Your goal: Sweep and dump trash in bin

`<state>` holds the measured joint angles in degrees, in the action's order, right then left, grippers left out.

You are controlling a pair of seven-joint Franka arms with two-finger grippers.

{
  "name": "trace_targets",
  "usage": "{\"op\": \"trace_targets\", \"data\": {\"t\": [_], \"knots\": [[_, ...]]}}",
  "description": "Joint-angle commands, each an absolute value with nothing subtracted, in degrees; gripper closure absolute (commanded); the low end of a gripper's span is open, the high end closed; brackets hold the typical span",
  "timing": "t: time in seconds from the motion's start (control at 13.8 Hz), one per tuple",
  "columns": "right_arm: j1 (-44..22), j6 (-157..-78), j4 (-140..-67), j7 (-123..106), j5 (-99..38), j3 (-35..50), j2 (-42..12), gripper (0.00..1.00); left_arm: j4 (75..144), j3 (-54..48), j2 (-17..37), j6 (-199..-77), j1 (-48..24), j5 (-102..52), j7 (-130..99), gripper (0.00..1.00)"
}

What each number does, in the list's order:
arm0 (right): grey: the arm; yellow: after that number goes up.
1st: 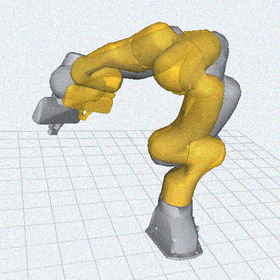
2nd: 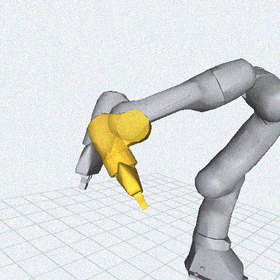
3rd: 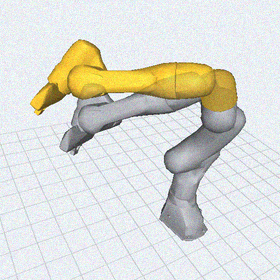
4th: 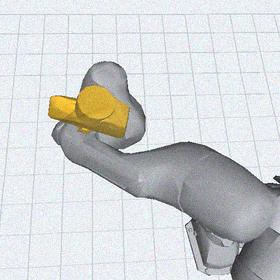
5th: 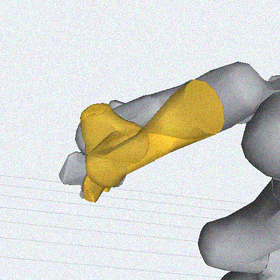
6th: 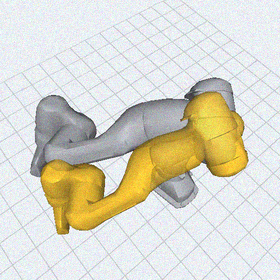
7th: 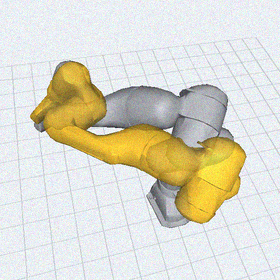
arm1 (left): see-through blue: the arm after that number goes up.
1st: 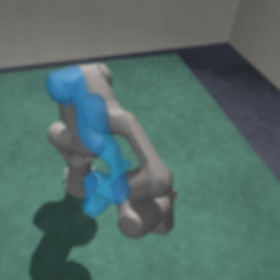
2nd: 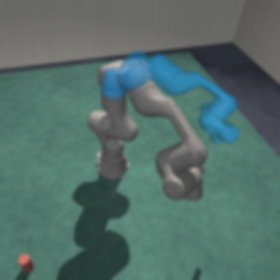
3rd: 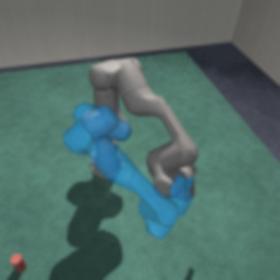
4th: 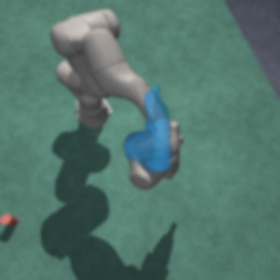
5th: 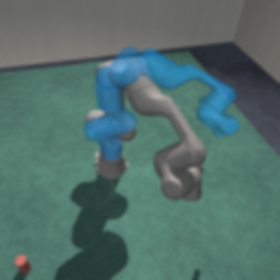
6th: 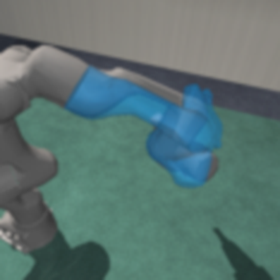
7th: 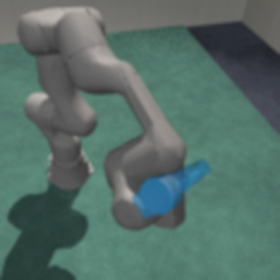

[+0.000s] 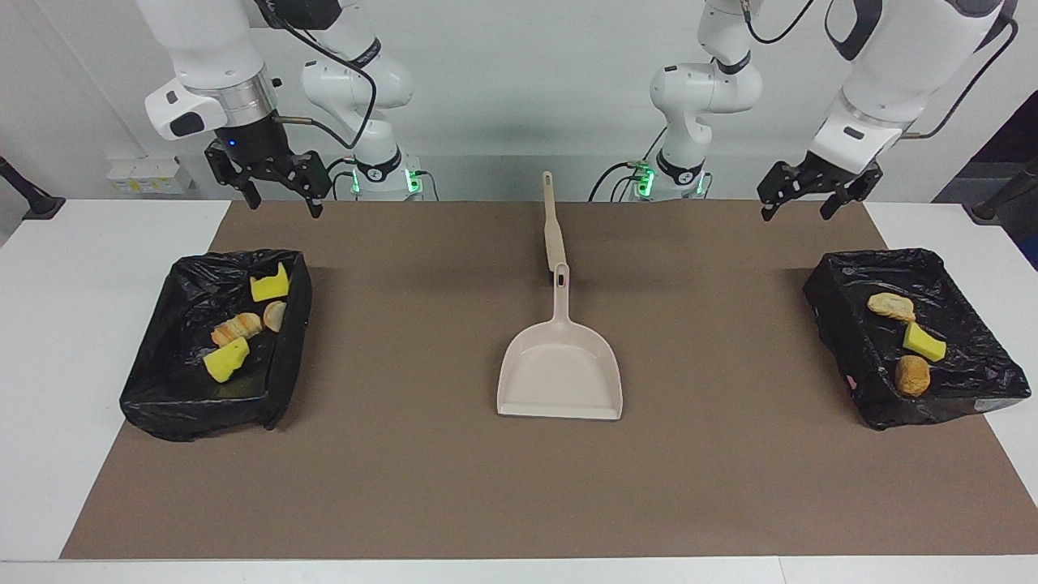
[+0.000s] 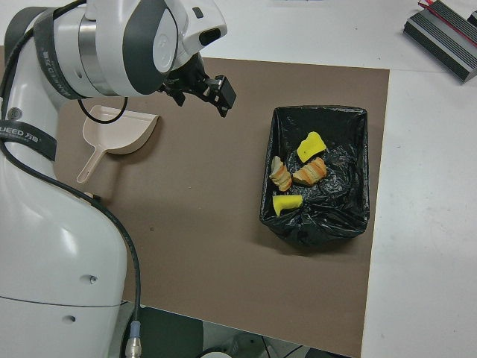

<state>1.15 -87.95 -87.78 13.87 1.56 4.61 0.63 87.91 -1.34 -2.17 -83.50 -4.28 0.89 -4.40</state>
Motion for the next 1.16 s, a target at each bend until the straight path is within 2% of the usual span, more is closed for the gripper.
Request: {"op": "trace_targets", "data": {"t": [0.0, 1.08], "knots": [[1.85, -88.51, -87.54, 13.18, 0.70, 4.57, 0.53, 0.00, 88.42, -1.41, -2.73, -83.94, -3.08, 1.14, -2.99, 0.00], [2.11, -89.12, -87.89, 13.18, 0.79, 4.57, 0.62, 0.00, 87.98, -1.41, -4.39, -83.49, -2.72, -0.09, -3.08, 0.00]]}}
